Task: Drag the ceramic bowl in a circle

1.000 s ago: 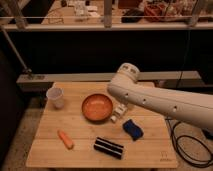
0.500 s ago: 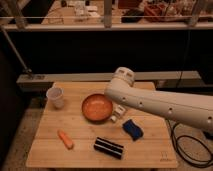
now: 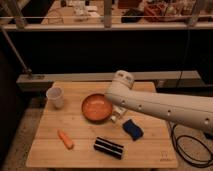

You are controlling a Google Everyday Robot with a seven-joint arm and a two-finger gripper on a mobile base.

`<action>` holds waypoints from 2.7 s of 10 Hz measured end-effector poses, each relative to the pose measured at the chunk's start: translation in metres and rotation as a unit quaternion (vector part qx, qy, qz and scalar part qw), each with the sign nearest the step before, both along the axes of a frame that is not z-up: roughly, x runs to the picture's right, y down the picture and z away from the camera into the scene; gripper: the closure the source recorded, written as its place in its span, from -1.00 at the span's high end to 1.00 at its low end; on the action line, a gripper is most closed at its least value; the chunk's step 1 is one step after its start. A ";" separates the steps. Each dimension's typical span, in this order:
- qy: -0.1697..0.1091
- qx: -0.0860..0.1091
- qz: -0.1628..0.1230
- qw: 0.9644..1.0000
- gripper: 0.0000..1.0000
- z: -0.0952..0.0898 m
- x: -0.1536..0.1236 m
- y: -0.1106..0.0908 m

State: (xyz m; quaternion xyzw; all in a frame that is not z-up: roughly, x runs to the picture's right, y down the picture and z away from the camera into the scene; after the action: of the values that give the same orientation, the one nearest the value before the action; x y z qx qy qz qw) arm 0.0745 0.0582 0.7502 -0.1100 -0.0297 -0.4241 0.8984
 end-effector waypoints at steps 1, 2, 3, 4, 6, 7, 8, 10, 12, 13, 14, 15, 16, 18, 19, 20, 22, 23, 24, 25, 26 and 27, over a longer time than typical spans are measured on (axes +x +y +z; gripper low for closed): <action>-0.003 0.002 -0.006 1.000 -0.33 0.002 -0.001 0.000; -0.006 0.006 -0.012 1.000 -0.56 0.004 -0.002 -0.001; -0.009 0.009 -0.016 1.000 -0.72 0.005 -0.003 -0.002; -0.012 0.012 -0.022 1.000 -0.81 0.008 -0.001 -0.003; -0.020 0.018 -0.032 0.999 -0.82 0.013 -0.005 -0.007; -0.022 0.020 -0.036 0.999 -0.82 0.015 -0.005 -0.008; -0.026 0.023 -0.042 0.999 -0.82 0.017 -0.004 -0.009; -0.030 0.028 -0.049 0.998 -0.82 0.021 -0.005 -0.011; -0.036 0.034 -0.060 0.997 -0.82 0.026 -0.007 -0.015; -0.037 0.036 -0.064 0.997 -0.82 0.027 -0.006 -0.015; -0.041 0.038 -0.069 0.996 -0.82 0.030 -0.007 -0.016; -0.044 0.041 -0.074 0.996 -0.82 0.033 -0.007 -0.017; -0.046 0.043 -0.078 0.995 -0.82 0.036 -0.008 -0.017; -0.048 0.047 -0.085 0.994 -0.82 0.039 -0.009 -0.020; -0.049 0.049 -0.090 0.994 -0.82 0.041 -0.007 -0.020; -0.050 0.051 -0.093 0.993 -0.82 0.044 -0.006 -0.022; -0.054 0.054 -0.101 0.992 -0.82 0.049 -0.009 -0.023; -0.055 0.057 -0.105 0.991 -0.82 0.050 -0.008 -0.024; -0.055 0.059 -0.109 0.991 -0.82 0.052 -0.007 -0.025; -0.056 0.061 -0.112 0.990 -0.82 0.054 -0.006 -0.026; -0.057 0.063 -0.116 0.990 -0.82 0.056 -0.007 -0.028; -0.058 0.065 -0.119 0.989 -0.82 0.057 -0.007 -0.029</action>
State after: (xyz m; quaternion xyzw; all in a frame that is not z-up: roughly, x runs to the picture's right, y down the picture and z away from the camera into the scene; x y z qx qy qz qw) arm 0.0679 0.0297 0.8073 -0.0293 -0.0408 -0.5349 0.8434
